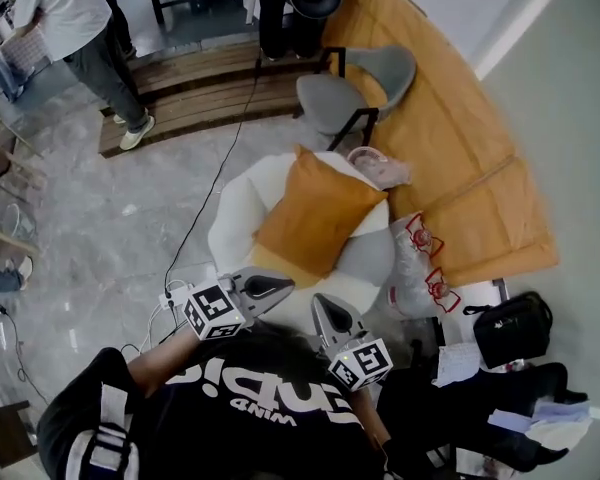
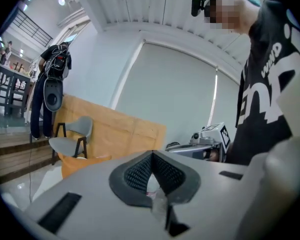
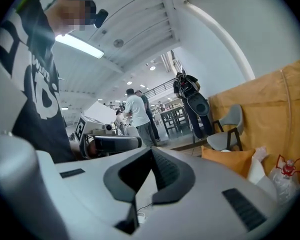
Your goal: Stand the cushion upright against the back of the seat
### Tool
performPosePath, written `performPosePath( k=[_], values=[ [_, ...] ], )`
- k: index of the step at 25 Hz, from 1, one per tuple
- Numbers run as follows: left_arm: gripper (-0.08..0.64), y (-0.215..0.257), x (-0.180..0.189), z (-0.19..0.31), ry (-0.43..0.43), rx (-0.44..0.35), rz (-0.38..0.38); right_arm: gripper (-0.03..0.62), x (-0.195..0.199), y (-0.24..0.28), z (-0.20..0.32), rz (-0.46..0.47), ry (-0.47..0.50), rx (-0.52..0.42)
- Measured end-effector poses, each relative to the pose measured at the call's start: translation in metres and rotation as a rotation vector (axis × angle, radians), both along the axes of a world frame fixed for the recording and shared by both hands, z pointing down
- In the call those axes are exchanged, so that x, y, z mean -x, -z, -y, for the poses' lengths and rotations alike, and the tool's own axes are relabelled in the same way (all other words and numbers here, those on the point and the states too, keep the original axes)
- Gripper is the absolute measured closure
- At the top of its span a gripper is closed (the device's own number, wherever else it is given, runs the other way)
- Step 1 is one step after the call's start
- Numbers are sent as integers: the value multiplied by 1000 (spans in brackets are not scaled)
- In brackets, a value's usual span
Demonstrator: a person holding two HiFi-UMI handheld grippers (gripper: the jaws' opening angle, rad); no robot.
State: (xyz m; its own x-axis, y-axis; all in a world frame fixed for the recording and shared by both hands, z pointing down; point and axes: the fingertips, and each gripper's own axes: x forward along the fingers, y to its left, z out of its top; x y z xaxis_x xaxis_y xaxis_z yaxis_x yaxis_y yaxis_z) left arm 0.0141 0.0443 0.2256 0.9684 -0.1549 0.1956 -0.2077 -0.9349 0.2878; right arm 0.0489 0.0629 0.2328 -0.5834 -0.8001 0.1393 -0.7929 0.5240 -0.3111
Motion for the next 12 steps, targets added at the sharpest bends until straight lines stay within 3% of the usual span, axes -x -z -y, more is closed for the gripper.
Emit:
performPosePath(
  k=[3,12],
  values=[
    [554,6,3,3,11,-22,-7,571,2,6,2,47,1,11],
    [554,16,17,4,48,-51,-22,572,13,11,2,29,27,-15]
  ],
)
